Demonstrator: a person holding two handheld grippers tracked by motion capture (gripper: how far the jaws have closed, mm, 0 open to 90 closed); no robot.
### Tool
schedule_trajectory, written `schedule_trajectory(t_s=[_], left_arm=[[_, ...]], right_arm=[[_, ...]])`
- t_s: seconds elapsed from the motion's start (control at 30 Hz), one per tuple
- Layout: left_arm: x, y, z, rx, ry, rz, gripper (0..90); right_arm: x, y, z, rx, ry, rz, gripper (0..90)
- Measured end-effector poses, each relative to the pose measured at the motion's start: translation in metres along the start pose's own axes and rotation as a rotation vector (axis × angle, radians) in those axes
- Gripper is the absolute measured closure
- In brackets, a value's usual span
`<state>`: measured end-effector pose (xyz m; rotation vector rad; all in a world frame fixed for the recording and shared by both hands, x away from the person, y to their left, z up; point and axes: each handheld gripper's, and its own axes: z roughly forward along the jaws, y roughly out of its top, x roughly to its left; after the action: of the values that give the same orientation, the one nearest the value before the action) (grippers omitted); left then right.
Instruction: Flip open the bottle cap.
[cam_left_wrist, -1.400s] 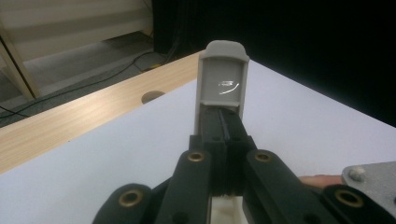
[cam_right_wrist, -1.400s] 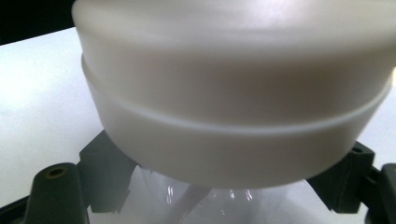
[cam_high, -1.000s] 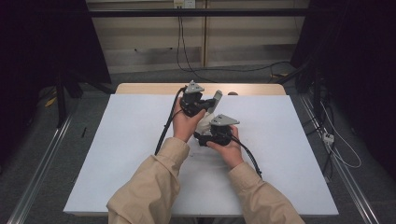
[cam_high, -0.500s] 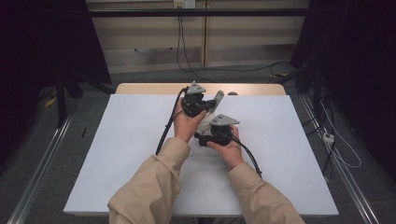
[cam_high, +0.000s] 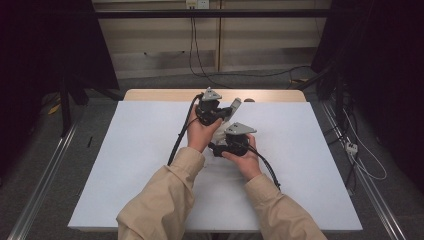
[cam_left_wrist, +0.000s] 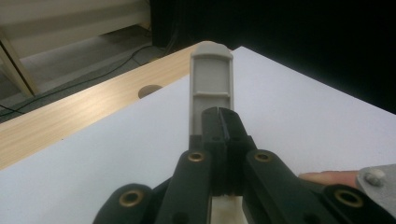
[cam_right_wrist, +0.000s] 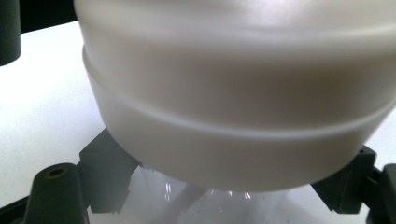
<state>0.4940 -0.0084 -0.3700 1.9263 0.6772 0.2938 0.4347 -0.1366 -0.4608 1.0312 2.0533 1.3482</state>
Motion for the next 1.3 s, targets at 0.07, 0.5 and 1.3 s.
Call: schedule_trajectory(t_s=[0.07,0.5,1.3], left_arm=[[-0.0006,-0.0003,0.0006,0.001,0.002,-0.001,90.0],[-0.0004,-0.0020,0.0037,0.007,0.003,0.004,90.0],[-0.0016,-0.0040,0.0070,0.020,-0.011,0.012,90.0]], right_arm=[[0.0002,0.0000,0.0000,0.001,-0.001,-0.004,18.6],[0.0000,0.0000,-0.0002,0.002,0.001,-0.004,18.6],[-0.0013,-0.0003,-0.0009,0.001,0.008,0.007,18.6]])
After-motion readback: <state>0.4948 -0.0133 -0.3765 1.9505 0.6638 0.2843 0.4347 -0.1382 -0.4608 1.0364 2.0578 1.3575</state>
